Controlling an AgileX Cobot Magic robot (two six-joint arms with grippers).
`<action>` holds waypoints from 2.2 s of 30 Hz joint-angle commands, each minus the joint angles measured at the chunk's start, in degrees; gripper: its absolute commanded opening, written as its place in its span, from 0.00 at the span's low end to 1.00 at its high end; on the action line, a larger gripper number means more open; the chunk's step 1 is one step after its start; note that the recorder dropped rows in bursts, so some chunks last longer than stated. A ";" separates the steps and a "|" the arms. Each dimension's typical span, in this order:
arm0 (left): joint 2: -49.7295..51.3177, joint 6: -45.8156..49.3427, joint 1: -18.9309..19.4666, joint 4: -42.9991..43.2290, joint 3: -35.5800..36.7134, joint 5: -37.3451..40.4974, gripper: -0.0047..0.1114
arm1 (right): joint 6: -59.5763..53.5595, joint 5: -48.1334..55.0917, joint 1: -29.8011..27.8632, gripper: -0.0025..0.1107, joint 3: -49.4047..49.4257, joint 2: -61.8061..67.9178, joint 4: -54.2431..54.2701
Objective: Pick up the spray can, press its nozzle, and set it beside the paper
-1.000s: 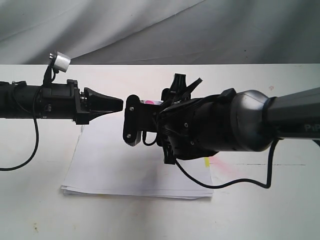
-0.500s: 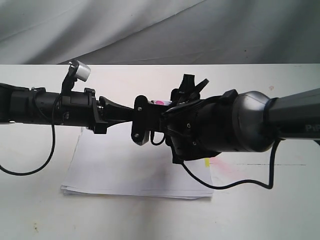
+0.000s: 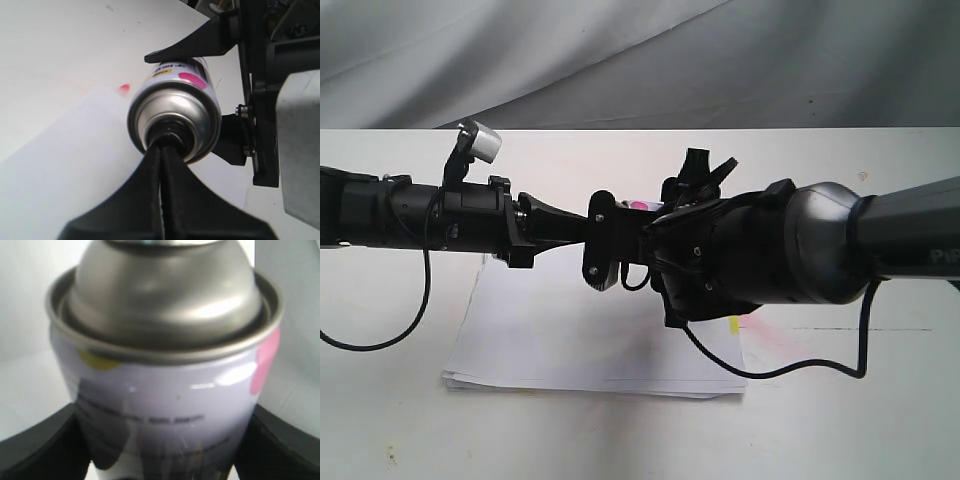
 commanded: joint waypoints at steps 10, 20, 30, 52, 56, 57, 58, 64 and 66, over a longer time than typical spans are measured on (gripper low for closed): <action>0.32 0.31 -0.93 -0.39 -0.16 1.02 0.04 | -0.58 -3.84 0.14 0.02 -0.74 -1.06 -2.51; 0.32 0.31 -0.93 -0.39 -0.16 1.02 0.04 | -0.82 -4.78 0.14 0.02 -0.74 -1.06 -2.51; 0.32 0.42 -0.93 -1.59 -0.16 1.02 0.04 | -0.82 -4.78 0.14 0.02 -0.74 -1.06 -2.51; -7.19 0.15 6.51 1.42 4.79 1.02 0.04 | -0.82 -4.57 0.14 0.02 -0.74 -1.06 -2.51; -7.19 0.15 6.51 1.42 4.79 1.02 0.04 | -0.82 -4.57 0.14 0.02 -0.74 -1.06 -2.51; -7.19 0.15 6.51 1.42 4.79 1.02 0.04 | -0.82 -4.57 0.14 0.02 -0.74 -1.06 -2.51; -7.19 0.15 6.51 1.42 4.79 1.02 0.04 | -0.82 -4.57 0.14 0.02 -0.74 -1.06 -2.51; -7.19 -1.17 6.51 1.42 4.79 1.02 0.04 | -0.82 -4.57 0.14 0.02 -0.74 -1.06 -2.51; -7.19 -1.20 6.51 1.30 4.79 1.02 0.04 | -0.82 -4.57 0.14 0.02 -0.74 -1.06 -2.51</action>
